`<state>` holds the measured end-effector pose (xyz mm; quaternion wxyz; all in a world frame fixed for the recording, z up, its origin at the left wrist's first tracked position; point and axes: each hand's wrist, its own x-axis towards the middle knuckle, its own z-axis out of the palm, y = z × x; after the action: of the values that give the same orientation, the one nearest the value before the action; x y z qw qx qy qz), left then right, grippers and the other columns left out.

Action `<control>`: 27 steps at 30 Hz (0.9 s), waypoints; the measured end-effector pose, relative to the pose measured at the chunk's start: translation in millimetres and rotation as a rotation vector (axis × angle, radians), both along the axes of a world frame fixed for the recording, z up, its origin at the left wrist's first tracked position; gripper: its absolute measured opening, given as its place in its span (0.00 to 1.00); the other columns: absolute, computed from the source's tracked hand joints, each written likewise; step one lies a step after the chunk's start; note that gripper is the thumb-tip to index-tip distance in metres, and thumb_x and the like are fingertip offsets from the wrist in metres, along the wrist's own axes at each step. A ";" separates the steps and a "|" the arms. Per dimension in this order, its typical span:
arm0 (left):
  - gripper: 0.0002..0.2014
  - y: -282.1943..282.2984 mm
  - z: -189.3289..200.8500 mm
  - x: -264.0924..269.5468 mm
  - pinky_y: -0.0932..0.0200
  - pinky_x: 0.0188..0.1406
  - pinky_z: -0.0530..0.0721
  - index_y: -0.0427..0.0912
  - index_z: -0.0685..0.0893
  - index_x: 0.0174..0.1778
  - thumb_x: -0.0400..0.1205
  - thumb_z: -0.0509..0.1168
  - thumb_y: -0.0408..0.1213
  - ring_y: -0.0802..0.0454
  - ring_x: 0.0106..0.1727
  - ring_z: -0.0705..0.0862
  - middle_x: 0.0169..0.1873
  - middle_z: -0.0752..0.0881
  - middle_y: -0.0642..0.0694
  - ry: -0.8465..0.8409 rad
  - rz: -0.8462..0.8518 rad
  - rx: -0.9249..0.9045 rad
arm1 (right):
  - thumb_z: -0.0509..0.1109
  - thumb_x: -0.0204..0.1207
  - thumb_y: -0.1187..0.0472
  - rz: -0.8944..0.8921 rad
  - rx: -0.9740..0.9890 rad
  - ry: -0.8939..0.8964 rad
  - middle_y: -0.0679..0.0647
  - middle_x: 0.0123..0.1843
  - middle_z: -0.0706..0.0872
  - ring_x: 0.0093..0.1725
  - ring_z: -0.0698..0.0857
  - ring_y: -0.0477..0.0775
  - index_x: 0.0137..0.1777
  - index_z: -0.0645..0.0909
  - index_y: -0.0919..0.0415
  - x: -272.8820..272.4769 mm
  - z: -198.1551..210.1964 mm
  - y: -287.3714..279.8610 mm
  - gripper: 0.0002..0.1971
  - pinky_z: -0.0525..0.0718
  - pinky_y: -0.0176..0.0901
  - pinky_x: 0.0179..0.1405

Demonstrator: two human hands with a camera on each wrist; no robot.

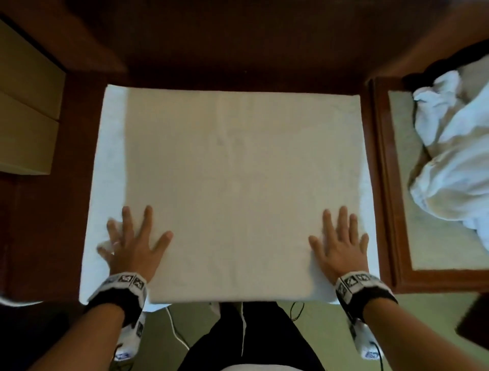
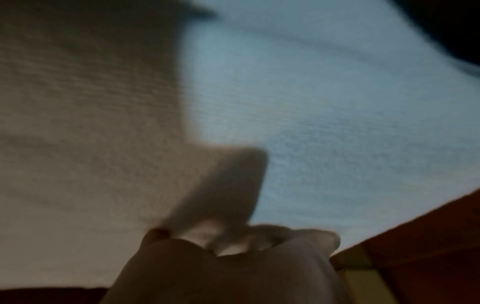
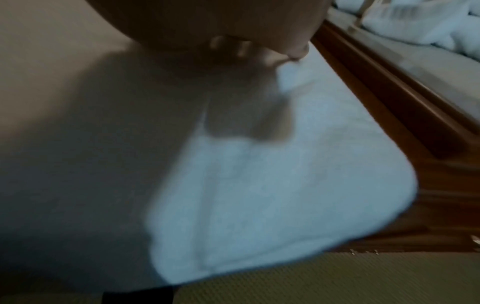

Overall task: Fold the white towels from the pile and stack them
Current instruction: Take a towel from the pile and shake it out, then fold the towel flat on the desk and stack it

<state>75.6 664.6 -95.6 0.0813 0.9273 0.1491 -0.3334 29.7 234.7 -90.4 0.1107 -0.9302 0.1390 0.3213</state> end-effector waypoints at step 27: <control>0.46 8.8 -12.3 44.9 0.17 0.77 0.47 0.75 0.33 0.81 0.70 0.46 0.82 0.39 0.87 0.33 0.85 0.27 0.55 -0.023 -0.136 0.012 | 0.45 0.83 0.32 0.023 -0.013 -0.015 0.47 0.85 0.23 0.85 0.28 0.57 0.85 0.32 0.37 61.2 -15.2 -14.6 0.36 0.39 0.75 0.81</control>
<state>120.5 673.5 -107.9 0.0546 0.9395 0.0870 -0.3267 90.9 220.1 -105.6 0.1021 -0.9347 0.1296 0.3148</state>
